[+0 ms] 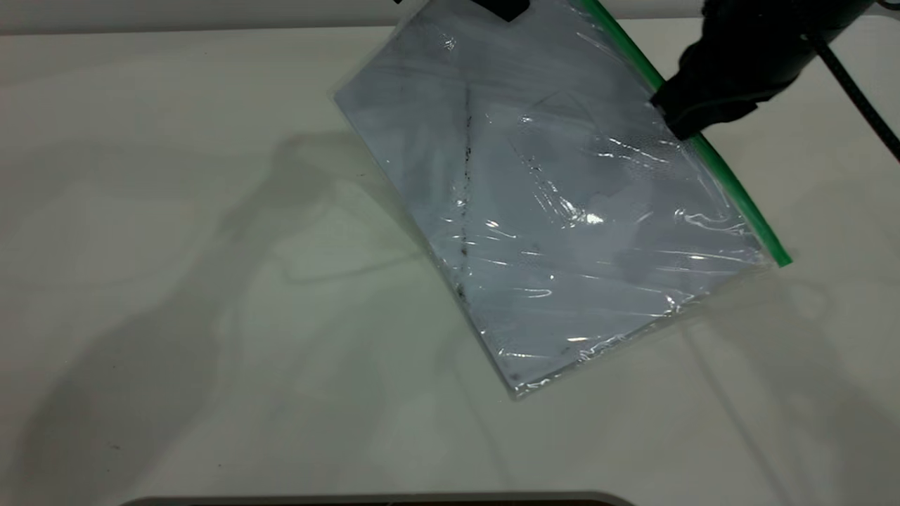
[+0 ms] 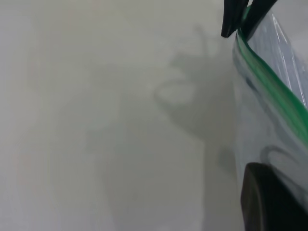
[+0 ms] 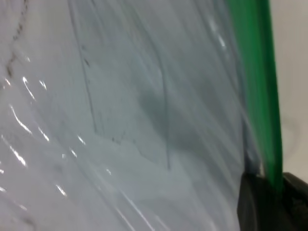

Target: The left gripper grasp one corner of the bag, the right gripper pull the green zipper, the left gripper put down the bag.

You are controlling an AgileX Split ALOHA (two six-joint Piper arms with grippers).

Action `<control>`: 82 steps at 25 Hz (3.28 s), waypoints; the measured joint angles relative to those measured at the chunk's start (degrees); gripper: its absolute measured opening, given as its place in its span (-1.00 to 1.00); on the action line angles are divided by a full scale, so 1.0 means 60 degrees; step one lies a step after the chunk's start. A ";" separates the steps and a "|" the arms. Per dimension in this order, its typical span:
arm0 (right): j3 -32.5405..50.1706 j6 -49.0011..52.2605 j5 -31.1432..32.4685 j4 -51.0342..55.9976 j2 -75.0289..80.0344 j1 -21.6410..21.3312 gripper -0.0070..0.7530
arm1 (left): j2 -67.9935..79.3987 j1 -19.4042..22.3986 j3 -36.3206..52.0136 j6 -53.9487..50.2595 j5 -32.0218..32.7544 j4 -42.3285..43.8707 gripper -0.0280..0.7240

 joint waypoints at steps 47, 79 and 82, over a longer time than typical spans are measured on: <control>0.0000 0.0813 0.6037 -0.0104 0.0000 -0.0311 -0.74 | 0.0000 0.0048 0.0000 -0.0028 -0.0071 0.0287 -0.79; 0.0021 0.1227 0.1387 -0.0306 0.0000 -0.0343 0.40 | 0.0671 -0.0284 -0.0017 -0.5691 -0.2394 0.2922 0.70; -0.0125 0.1237 0.1276 -0.0399 -0.0168 -0.0343 0.40 | 0.0447 -0.0284 -0.0017 -0.6856 -0.3094 0.3799 0.81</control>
